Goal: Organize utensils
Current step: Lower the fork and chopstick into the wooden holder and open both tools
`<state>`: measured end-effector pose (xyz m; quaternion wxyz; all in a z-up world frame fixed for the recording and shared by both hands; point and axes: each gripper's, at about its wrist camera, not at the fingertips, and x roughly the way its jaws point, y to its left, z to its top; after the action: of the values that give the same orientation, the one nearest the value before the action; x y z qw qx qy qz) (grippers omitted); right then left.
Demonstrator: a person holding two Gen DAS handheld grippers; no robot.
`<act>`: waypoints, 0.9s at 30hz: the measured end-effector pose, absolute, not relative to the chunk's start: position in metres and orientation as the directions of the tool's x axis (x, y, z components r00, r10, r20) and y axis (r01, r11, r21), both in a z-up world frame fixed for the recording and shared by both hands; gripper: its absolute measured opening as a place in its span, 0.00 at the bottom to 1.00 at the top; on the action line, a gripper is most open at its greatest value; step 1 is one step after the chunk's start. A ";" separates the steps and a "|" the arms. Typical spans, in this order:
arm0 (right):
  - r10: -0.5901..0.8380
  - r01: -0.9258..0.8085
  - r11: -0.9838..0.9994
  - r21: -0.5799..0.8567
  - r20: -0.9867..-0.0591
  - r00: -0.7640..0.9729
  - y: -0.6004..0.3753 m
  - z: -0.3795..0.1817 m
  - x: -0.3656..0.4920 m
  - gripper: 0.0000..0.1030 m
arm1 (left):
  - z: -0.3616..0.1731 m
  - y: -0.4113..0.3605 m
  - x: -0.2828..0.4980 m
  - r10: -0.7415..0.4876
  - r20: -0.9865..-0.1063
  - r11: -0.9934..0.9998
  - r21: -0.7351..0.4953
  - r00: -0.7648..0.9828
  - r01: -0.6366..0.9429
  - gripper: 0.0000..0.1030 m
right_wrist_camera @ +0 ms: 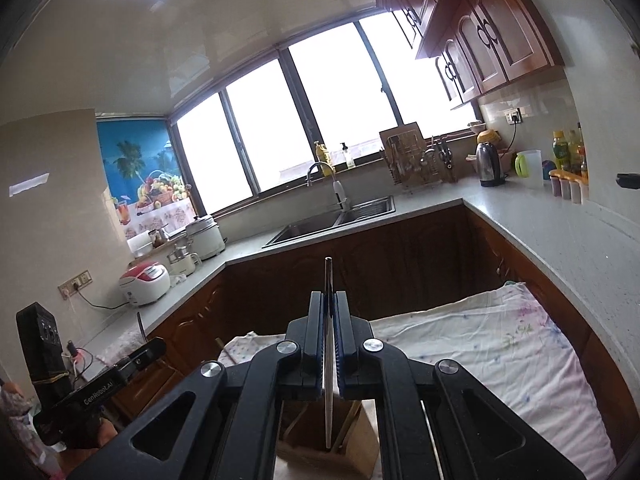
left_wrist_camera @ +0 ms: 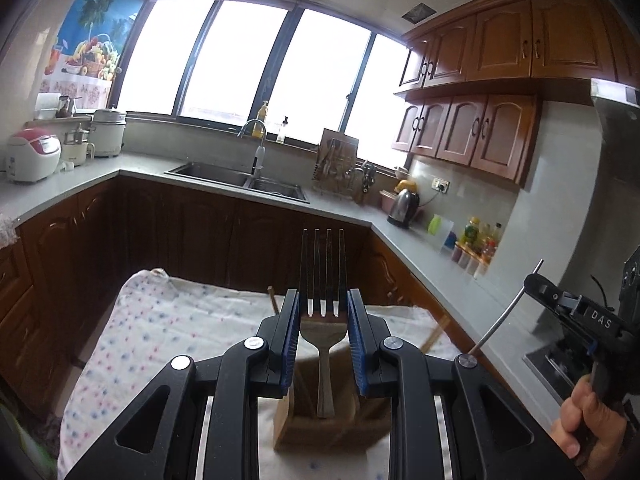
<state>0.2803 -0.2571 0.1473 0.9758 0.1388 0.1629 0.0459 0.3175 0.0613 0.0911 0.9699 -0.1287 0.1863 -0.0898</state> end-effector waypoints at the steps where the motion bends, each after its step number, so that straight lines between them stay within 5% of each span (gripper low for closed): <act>1: 0.128 -0.037 0.958 0.284 -0.309 0.942 -0.258 0.142 0.285 0.04 | 0.086 0.058 0.324 -0.226 -0.337 0.950 -0.285 0.914 0.129 0.20; 13: 0.125 -0.013 0.953 0.302 -0.356 0.926 -0.259 0.085 0.306 0.04 | 0.004 0.034 0.382 -0.208 -0.415 0.958 -0.269 0.886 0.098 0.20; 27: 0.153 -0.004 0.947 0.322 -0.438 0.886 -0.254 0.053 0.313 0.05 | -0.017 0.040 0.407 -0.240 -0.495 0.955 -0.274 0.835 0.112 0.21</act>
<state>0.3133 -0.2536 0.0531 0.9582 0.1579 0.2350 0.0409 0.4070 0.0403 -0.0168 0.9507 -0.1175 0.2715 -0.0924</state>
